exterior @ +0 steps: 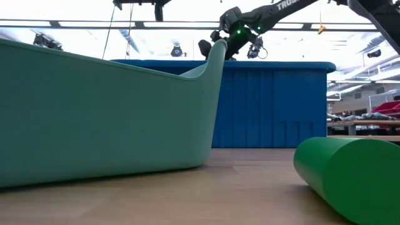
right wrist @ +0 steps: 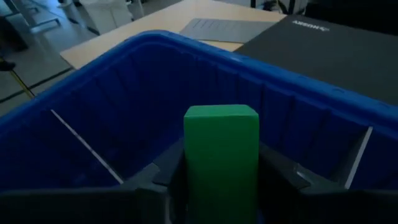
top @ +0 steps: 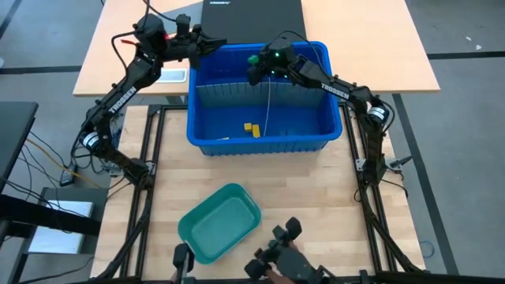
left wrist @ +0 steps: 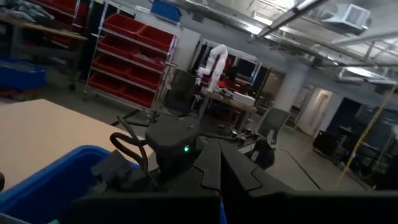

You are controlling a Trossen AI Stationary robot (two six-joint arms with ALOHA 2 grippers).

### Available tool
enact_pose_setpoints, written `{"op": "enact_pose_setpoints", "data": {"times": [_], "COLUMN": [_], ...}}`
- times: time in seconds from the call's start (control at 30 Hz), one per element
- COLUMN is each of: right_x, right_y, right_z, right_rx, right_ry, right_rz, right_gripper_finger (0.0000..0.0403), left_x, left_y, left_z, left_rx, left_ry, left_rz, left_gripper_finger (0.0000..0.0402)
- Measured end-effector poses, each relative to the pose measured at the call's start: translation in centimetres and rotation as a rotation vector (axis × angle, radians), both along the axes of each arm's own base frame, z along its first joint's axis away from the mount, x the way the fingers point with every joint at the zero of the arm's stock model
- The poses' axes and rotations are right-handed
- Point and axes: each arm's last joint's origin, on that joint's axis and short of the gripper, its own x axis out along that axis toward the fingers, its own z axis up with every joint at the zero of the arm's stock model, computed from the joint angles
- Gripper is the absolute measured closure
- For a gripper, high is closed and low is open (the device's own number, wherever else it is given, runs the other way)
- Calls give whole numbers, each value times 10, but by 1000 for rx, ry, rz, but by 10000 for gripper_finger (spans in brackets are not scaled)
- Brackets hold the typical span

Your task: Sort Items/Unsort Items

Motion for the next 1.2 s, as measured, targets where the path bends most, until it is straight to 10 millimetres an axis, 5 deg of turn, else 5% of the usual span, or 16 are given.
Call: {"op": "enact_pose_setpoints", "data": {"times": [0.23, 0.37, 0.53, 0.8, 1.2], "right_x": [-2, -9, -21, -29, -9], "right_y": [-2, 4, 30, 109, 271], "right_z": [2, 12, 31, 56, 42], "right_rx": [-1, 7, 63, 121, 412], "right_ry": [-6, -15, 31, 181, 318], "right_rz": [-8, 11, 105, 290, 586], "right_gripper_finger": [90, 55, 122, 383, 392], "left_x": [4, 8, 12, 12, 12], "left_y": [-2, -5, -8, -8, -8], "left_z": [-1, -2, -2, -2, -3], "left_rx": [-32, -39, -38, -15, -8], "left_ry": [-1, 1, 0, 5, 9], "left_rz": [47, 52, 41, 45, 36], "left_gripper_finger": [400, 400, 400, 400, 400]}}
